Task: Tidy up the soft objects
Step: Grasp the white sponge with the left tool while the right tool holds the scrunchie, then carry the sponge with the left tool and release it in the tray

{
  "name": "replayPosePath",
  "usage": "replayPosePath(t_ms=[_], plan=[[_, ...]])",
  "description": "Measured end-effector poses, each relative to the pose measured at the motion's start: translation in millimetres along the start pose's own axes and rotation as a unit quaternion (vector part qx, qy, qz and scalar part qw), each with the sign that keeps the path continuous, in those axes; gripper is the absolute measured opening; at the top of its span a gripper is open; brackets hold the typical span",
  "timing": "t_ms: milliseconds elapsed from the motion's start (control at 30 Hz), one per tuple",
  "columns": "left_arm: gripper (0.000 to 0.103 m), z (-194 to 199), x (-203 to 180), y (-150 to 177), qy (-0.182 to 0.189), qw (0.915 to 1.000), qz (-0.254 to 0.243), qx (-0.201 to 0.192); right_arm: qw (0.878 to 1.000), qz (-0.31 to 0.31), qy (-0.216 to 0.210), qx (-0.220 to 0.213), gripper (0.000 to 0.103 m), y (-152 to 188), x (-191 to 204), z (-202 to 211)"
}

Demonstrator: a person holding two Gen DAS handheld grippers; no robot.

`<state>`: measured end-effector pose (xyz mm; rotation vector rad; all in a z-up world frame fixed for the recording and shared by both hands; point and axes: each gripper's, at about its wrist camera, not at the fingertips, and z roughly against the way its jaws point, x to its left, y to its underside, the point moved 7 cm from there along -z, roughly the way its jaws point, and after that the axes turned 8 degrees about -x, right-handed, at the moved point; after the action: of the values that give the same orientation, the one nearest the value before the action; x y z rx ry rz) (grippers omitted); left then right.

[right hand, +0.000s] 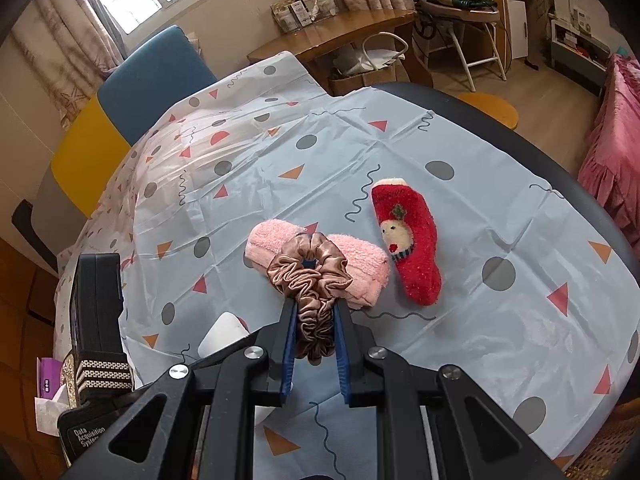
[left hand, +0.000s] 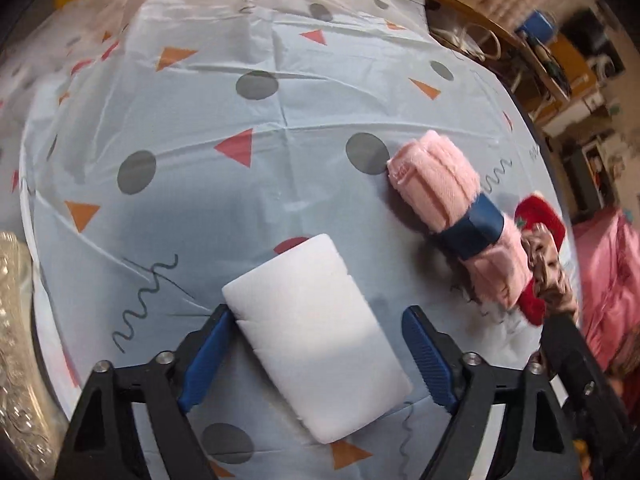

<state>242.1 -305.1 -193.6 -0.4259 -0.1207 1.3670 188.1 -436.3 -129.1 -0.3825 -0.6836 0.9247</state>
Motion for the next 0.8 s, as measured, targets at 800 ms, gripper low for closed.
replayPosePath(t_ms=[800], plan=[[0.059, 38.3, 55.4, 0.7, 0.028, 0.994, -0.096, -0.043, 0.983, 0.106, 0.066, 0.131, 0.018, 54.1, 2.1, -55.9]])
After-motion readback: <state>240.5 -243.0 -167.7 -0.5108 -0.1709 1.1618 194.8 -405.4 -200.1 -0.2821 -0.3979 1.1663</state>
